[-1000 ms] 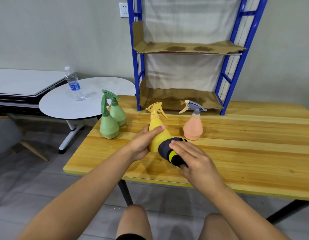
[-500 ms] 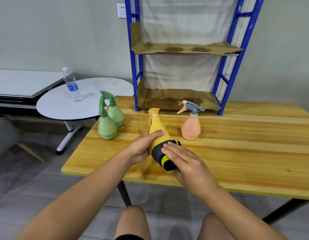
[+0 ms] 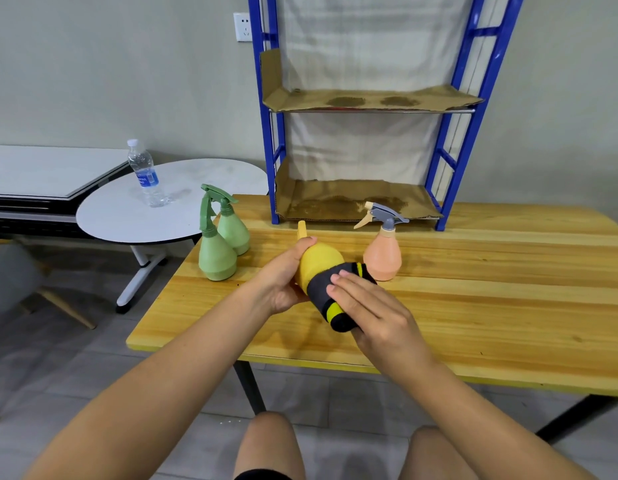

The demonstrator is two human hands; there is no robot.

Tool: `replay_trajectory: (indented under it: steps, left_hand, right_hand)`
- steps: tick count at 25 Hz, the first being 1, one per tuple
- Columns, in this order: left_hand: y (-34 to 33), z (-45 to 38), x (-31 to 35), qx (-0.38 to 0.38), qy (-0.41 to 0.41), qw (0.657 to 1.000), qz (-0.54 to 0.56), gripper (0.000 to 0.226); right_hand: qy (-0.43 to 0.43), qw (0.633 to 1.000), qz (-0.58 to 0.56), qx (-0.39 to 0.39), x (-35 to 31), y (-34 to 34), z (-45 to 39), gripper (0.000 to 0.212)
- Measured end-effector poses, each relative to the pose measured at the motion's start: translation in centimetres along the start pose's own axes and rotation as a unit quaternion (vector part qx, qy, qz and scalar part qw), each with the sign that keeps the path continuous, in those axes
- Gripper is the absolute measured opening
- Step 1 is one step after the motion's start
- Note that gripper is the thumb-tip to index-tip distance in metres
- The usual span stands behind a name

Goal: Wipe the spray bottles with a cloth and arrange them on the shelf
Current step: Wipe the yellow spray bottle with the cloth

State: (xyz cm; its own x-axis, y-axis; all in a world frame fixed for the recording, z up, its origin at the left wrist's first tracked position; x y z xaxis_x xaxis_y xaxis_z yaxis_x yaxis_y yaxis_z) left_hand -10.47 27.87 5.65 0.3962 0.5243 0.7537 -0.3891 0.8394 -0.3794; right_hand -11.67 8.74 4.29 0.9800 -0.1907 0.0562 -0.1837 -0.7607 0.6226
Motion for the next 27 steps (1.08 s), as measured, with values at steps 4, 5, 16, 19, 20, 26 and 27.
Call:
replay_trajectory:
  steps: [4, 5, 16, 19, 20, 26, 27]
  left_hand:
    - [0.6, -0.2, 0.3, 0.037, -0.005, 0.999, -0.015, 0.052]
    - [0.6, -0.2, 0.0, 0.039, -0.003, 0.999, -0.029, 0.056]
    - [1.5, -0.7, -0.8, 0.064, 0.003, 0.996, -0.068, 0.066]
    - [1.9, -0.9, 0.3, 0.056, -0.01, 0.998, -0.039, 0.062]
    - [2.0, -0.9, 0.7, 0.062, -0.017, 0.997, -0.033, 0.059]
    - [1.9, -0.9, -0.2, 0.061, -0.005, 0.996, -0.069, 0.064]
    - [2.0, -0.7, 0.2, 0.057, -0.011, 0.997, -0.053, 0.061]
  right_hand:
    - [0.02, 0.999, -0.007, -0.027, 0.4, -0.6, 0.6, 0.044]
    - [0.017, 1.0, -0.01, -0.012, 0.4, -0.5, -0.1, 0.042]
    - [0.025, 1.0, -0.016, -0.007, 0.3, -1.0, -1.9, 0.045]
    - [0.037, 0.998, -0.016, -0.037, 0.3, -1.6, -0.6, 0.051]
    - [0.043, 0.998, -0.014, -0.053, 0.3, -1.6, 0.1, 0.053]
    - [0.035, 0.999, -0.024, -0.02, 0.3, -1.4, -1.9, 0.044]
    - [0.039, 0.998, -0.025, -0.034, 0.4, -1.7, -1.3, 0.049]
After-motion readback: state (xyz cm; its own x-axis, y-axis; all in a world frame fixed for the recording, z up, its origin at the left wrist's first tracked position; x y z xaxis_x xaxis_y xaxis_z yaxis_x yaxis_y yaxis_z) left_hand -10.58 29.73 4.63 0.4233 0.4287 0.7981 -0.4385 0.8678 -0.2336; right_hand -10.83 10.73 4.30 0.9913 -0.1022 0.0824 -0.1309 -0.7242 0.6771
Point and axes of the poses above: each hand's wrist, its own z-axis away from the middle knuckle, its own y-axis out of the back of the hand, x = y × z, the point moved 3 cm from there along -z, towards the middle knuckle, and after that the axes turned 6 degrees about y, right-handed, at the moved point
